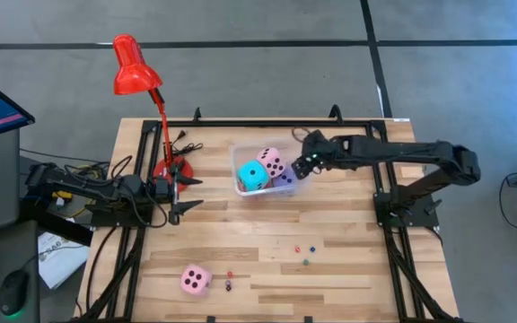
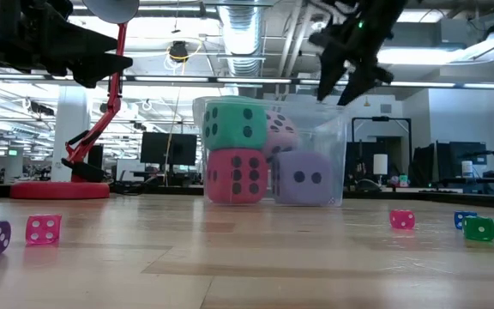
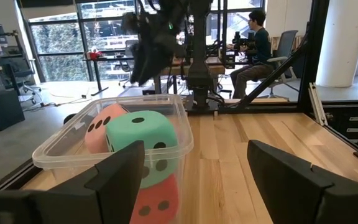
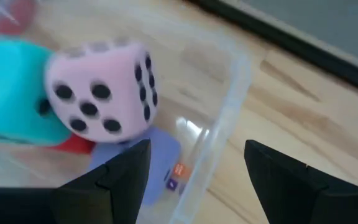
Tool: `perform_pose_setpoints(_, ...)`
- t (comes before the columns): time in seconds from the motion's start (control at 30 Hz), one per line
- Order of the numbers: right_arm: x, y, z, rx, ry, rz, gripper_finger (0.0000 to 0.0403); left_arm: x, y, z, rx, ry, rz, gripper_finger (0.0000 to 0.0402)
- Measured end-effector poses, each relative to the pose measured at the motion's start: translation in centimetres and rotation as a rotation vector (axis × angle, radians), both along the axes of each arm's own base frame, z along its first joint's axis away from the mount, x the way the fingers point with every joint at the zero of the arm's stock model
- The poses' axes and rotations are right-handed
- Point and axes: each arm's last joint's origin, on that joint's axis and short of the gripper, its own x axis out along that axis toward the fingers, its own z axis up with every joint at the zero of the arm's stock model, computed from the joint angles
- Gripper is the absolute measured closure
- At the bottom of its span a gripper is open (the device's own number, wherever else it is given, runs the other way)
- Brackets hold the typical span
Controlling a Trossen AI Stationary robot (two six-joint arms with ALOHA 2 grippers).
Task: Pick & Place Dice
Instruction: Put the small blue die into the transparent bin
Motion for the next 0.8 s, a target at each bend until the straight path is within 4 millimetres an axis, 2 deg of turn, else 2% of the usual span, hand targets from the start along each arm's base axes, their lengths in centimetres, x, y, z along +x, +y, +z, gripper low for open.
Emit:
perform_pose_setpoints(0.1,-0.8,0.5,1.5,-0.016,-0.035,0.031,0.0148,0.0,0.0,0.0,0.0,0.0,0.001,0.0128)
perform_pose_setpoints(0.3,-1.9,2.4,2.7,-0.002,-0.072,0.113,0.0148,0.0,0.0,0.0,0.0,0.001,0.001,0.0128)
perform_pose_setpoints(0.5,-2.1,5.9,2.5,0.071,-0.078,0.158,0.0148,0.0,0.0,0.0,0.0,0.0,0.005,0.0128)
perform_pose_setpoints(0.8,-0.9,10.9,1.0,0.085,-0.045,0.316,0.0148,0.0,0.0,0.1,-0.002,-0.012,0.005,0.0128)
